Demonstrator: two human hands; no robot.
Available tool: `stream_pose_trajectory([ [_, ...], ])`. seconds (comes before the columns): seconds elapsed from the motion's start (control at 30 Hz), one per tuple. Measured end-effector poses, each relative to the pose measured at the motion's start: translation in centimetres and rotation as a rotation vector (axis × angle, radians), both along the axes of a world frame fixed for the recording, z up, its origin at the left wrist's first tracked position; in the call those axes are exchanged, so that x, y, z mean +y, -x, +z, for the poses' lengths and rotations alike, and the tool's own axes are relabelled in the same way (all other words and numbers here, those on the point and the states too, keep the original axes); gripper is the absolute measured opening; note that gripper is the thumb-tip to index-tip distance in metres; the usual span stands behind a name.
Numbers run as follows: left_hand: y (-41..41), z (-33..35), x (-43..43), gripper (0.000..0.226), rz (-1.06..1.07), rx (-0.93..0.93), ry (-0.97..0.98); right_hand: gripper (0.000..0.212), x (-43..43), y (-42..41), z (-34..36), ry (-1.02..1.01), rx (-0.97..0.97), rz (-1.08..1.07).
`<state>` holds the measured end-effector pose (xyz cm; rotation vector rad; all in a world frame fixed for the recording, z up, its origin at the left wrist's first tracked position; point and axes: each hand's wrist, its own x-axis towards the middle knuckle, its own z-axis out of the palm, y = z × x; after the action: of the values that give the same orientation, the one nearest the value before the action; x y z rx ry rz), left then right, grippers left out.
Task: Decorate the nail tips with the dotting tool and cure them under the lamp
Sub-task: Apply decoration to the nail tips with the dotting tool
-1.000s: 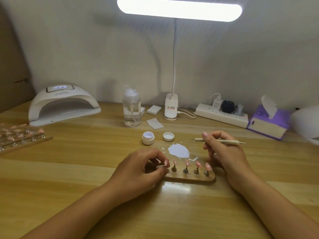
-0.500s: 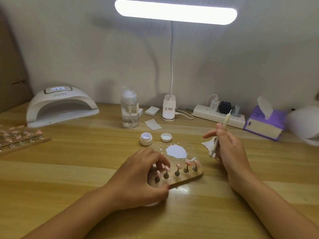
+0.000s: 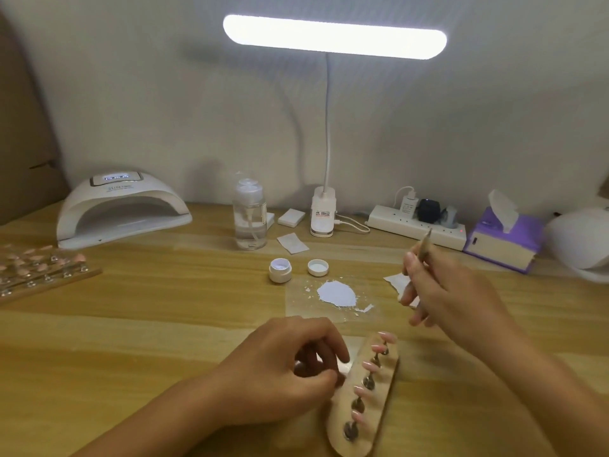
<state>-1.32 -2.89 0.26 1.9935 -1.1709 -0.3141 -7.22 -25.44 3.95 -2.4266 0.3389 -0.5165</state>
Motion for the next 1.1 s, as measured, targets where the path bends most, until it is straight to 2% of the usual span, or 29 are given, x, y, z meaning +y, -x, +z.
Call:
stream_pose_trajectory([
  [0.1, 0.3, -1.0, -0.3, 0.024, 0.068, -0.194, -0.051, 0.023, 0.7, 2.9, 3.2, 0.161, 0.234, 0.012],
  [0.17, 0.4, -1.2, -0.3, 0.031, 0.096, -0.288, -0.076, 0.031, 2.0, 5.5, 4.0, 0.277, 0.337, 0.03],
  [0.27, 0.7, -1.4, -0.5, 0.038, 0.12, -0.308, -0.093, 0.084, 5.6, 8.7, 2.8, 0.313, 0.435, 0.017],
  [0.3, 0.7, -1.5, -0.6, 0.04, 0.124, -0.303, -0.091, 0.091, 6.7, 9.5, 1.5, 0.304, 0.441, -0.03],
  [0.33, 0.8, -1.7, -0.7, 0.043, 0.127, -0.303, -0.088, 0.082, 7.6, 10.0, 0.5, 0.317, 0.418, -0.054],
  [0.4, 0.9, -1.9, -0.8, 0.053, 0.124, -0.314, -0.093, 0.045, 8.6, 10.4, -1.5, 0.426, 0.258, -0.034],
  [0.47, 0.8, -1.9, -0.8, 0.061, 0.128, -0.323, -0.121, 0.033, 8.5, 10.4, -2.1, 0.421, 0.243, -0.039],
  [0.57, 0.3, -2.1, -0.8, 0.069, 0.157, -0.336, -0.166, 0.06, 7.1, 10.2, -1.9, 0.277, 0.393, -0.054],
  [0.73, -0.4, -2.2, -0.8, 0.063, 0.209, -0.295, -0.136, 0.047, 1.6, 8.9, -1.6, 0.009, 0.421, 0.123],
  [0.8, -0.6, -2.0, -1.0, 0.052, 0.218, -0.275, -0.111, 0.045, -0.1, 7.8, -1.6, -0.104, 0.394, 0.21],
  [0.9, -0.9, -1.9, -1.0, 0.031, 0.256, -0.242, -0.078, 0.043, -1.1, 5.7, -1.3, -0.262, 0.283, 0.205],
  [1.03, -1.3, -1.7, -1.0, 0.024, 0.351, -0.164, -0.053, 0.04, 0.0, 3.1, -0.8, -0.134, -0.052, 0.174],
  [1.1, -1.3, -1.7, -1.2, 0.024, 0.379, -0.134, -0.039, 0.041, 1.6, 2.4, -1.0, -0.072, -0.086, 0.281],
])
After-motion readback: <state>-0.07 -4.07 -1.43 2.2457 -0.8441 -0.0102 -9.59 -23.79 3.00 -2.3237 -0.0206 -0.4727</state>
